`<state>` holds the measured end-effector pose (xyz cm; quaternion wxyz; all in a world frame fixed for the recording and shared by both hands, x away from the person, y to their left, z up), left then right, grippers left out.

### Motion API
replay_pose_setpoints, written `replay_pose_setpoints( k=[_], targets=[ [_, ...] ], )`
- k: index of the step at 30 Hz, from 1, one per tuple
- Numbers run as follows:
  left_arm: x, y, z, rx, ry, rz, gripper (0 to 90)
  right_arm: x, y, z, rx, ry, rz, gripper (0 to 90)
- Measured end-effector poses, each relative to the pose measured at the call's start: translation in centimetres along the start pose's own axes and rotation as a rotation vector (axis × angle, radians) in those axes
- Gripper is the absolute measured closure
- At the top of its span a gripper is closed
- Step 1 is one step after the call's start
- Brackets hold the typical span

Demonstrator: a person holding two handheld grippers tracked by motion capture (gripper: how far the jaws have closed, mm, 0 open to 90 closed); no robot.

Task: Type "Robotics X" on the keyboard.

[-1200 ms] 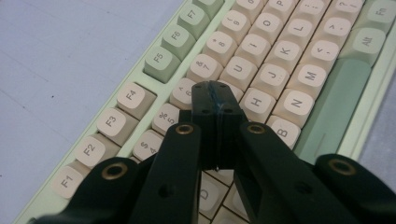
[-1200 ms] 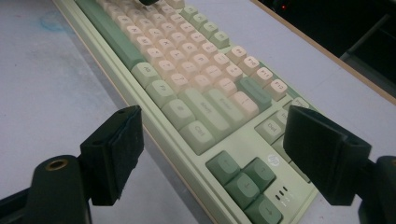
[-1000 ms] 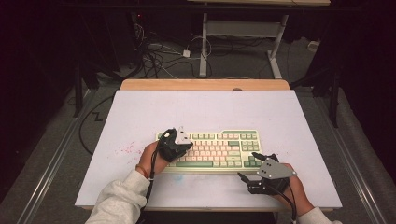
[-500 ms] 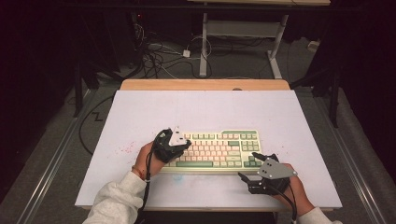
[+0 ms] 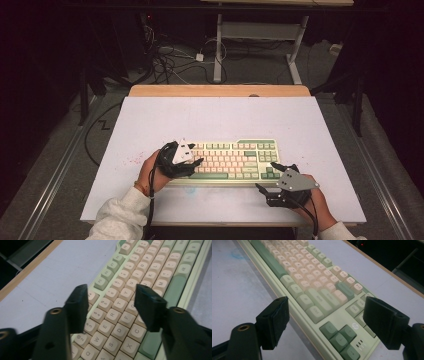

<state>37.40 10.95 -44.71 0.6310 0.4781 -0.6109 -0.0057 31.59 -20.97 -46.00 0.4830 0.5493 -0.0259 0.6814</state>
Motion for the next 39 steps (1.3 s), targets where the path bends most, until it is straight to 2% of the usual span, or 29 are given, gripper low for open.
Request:
replay_pose_setpoints(
  k=[2,4,6,10,12,15,21,31,35,39],
  targets=[
    [-0.3,0.4,0.1,0.011,-0.004,0.019,35.2,0.0,0.0,0.2,-0.002,-0.006,0.005,22.3],
    [-0.7,0.7,0.1,0.024,-0.013,0.027,34.0,0.0,0.0,0.2,-0.003,-0.014,0.004,22.5],
    [-1.1,1.0,0.1,0.041,-0.001,0.043,27.8,0.0,0.0,0.3,-0.004,-0.017,0.005,22.5],
    [-1.9,1.6,0.3,0.066,-0.006,0.060,20.1,0.2,0.0,0.2,-0.005,-0.012,0.009,22.7],
    [-2.2,2.0,0.4,0.060,-0.001,0.074,18.8,0.1,-0.1,0.3,-0.002,-0.014,0.002,22.6],
    [-2.6,2.5,0.5,0.078,-0.005,0.082,15.7,-0.1,-0.1,0.3,-0.004,-0.014,0.000,22.6],
    [-3.6,3.4,0.6,0.087,-0.014,0.088,15.5,-0.1,0.1,0.6,-0.019,-0.013,0.003,22.7],
    [-5.3,4.6,0.4,0.110,0.013,0.104,15.5,-0.1,0.0,0.6,-0.018,-0.009,0.002,22.8],
    [-5.9,5.0,0.3,0.124,0.016,0.090,15.5,0.0,-0.1,0.6,-0.016,-0.010,0.003,23.0],
    [-6.5,5.5,0.1,0.131,0.036,0.087,15.5,0.4,-0.2,0.3,-0.012,-0.008,0.017,25.2]
  ],
)
Point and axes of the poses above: each handheld gripper's, and its own axes: y roughly backward along the jaws, x roughly out of its top, z roughly to its right, the point moved 3 cm from there along -y, roughly forward along the jaws, and after that the axes turned 5 degrees about y, right-handed, at the moved point
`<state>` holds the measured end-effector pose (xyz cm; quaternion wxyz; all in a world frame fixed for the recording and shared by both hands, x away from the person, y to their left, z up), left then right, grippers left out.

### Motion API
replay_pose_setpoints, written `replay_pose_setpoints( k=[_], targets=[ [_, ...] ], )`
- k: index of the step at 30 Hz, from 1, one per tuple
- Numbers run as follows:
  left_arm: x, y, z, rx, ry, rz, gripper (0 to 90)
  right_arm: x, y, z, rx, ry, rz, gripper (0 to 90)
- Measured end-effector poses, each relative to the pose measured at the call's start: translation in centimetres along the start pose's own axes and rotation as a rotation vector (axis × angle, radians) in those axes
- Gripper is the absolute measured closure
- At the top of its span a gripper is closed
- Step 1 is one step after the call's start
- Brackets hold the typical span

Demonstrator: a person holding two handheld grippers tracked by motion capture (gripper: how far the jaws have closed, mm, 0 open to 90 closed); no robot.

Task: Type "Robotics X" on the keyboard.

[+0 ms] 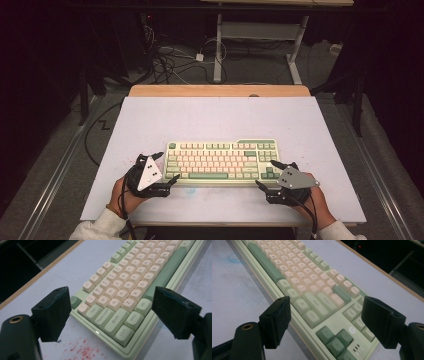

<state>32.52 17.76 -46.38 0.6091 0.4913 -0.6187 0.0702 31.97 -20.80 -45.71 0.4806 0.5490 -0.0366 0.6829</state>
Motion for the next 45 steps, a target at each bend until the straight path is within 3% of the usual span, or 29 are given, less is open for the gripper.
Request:
replay_pose_setpoints(
  k=[5,8,13,20,29,45],
  targets=[
    [-0.7,0.5,-0.1,0.010,0.009,-0.008,15.5,0.2,-0.2,-0.2,0.013,0.000,0.004,31.4],
    [-1.2,0.8,-0.1,0.012,0.015,-0.018,15.5,0.4,-0.3,-0.1,0.024,-0.002,0.009,41.1],
    [-1.7,1.1,-0.1,0.012,0.025,-0.033,15.5,0.9,-0.7,-0.1,0.053,0.005,0.001,67.1],
    [-2.2,0.9,0.1,-0.001,0.040,-0.051,15.5,2.0,-1.6,0.2,0.077,-0.012,-0.016,89.7],
    [-2.3,0.6,0.2,-0.017,0.050,-0.064,15.5,3.7,-4.2,0.1,0.108,-0.020,-0.042,90.0],
    [-2.6,0.2,0.4,-0.030,0.042,-0.094,15.6,6.4,-10.1,-1.3,0.187,0.014,-0.105,90.0]
  ],
)
Point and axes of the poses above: each handheld gripper's, and its own axes: y roughly backward along the jaws, x roughly out of its top, z roughly to its right, the point moved 3 cm from there along -y, roughly forward along the jaws, and after that the axes turned 5 degrees about y, right-handed, at the moved point
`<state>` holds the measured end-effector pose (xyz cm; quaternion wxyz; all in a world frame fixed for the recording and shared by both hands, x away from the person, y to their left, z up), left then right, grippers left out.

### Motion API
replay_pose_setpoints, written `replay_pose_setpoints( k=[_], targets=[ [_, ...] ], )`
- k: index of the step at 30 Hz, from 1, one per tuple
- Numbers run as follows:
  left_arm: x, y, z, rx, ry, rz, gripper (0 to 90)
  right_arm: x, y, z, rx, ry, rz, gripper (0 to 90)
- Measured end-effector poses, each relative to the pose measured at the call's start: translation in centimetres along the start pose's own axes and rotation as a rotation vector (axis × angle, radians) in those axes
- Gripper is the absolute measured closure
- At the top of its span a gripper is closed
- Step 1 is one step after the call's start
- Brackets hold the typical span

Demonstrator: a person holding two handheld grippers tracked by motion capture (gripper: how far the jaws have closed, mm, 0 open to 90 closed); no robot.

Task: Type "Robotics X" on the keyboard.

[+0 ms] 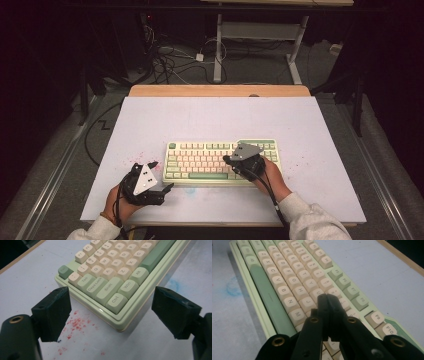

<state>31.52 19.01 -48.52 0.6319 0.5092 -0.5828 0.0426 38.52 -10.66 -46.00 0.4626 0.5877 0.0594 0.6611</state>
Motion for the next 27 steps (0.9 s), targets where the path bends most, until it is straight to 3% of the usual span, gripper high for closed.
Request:
replay_pose_setpoints(
  k=[13,27],
  targets=[
    [0.0,0.0,-0.1,-0.006,0.005,0.002,15.5,1.0,-2.5,0.7,-0.001,0.013,-0.079,90.0],
    [0.0,0.1,-0.1,0.005,-0.010,-0.003,15.6,1.2,-3.4,0.5,-0.002,0.029,-0.143,90.0]
  ],
)
Point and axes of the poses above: each handheld gripper's, and its own axes: y roughly backward along the jaws, x roughly out of its top, z roughly to its right, the point moved 3 cm from there along -y, roughly forward along the jaws, and after that the axes turned 5 degrees about y, right-handed, at the moved point
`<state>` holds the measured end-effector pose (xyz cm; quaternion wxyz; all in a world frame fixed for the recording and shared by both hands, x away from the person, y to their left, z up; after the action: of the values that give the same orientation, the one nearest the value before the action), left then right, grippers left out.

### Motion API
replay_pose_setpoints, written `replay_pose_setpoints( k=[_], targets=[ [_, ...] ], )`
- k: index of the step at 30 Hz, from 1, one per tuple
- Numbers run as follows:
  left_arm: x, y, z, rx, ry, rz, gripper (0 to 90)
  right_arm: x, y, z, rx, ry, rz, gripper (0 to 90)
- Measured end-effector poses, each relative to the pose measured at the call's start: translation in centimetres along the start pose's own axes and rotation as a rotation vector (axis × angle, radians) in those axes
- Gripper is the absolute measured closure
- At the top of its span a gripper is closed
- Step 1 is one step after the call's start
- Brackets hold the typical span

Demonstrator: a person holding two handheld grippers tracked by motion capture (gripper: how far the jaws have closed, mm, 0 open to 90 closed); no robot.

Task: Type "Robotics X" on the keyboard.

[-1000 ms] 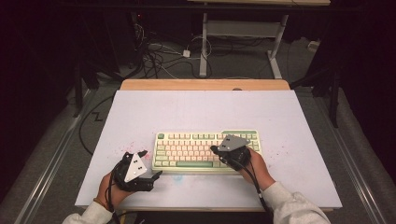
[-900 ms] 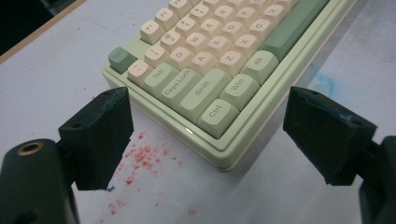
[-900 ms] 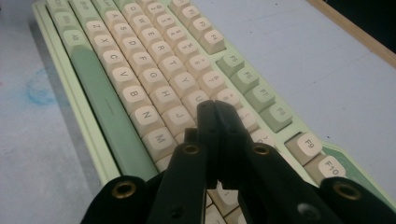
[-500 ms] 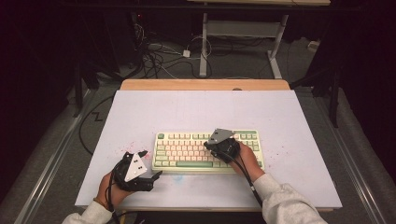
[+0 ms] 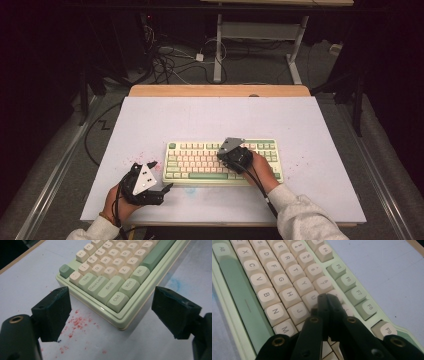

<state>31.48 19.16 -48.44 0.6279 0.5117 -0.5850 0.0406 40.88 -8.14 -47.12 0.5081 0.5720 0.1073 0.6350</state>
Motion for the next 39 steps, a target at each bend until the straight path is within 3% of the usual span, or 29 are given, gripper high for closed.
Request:
replay_pose_setpoints(
  k=[2,10,19,23,33,39],
  targets=[
    [0.0,0.0,0.0,-0.004,0.005,0.006,15.6,0.0,0.2,0.0,0.002,0.003,0.002,90.0],
    [0.0,0.0,0.0,-0.004,0.004,0.002,15.6,0.0,1.7,0.5,-0.012,-0.040,0.092,88.7],
    [0.0,-0.1,0.1,-0.005,0.002,-0.003,15.5,-0.1,3.5,0.6,-0.042,-0.061,0.175,77.9],
    [0.0,-0.2,0.1,0.001,-0.010,-0.010,15.5,-0.3,4.0,0.8,-0.046,-0.080,0.197,69.4],
    [0.0,-0.1,0.1,0.004,-0.012,-0.008,15.5,-0.5,4.6,0.7,-0.074,-0.084,0.224,31.8],
    [0.0,-0.1,0.1,0.003,-0.009,-0.007,15.6,-0.5,5.2,0.9,-0.106,-0.093,0.263,22.5]
  ],
)
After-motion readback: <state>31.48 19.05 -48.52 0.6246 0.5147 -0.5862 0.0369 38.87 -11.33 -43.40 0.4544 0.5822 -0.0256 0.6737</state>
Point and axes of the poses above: each handheld gripper's, and its own axes: y roughly backward along the jaws, x roughly out of its top, z roughly to its right, the point moved 3 cm from there along -y, roughly forward along the jaws, and after that the axes turned 5 degrees about y, right-handed, at the moved point
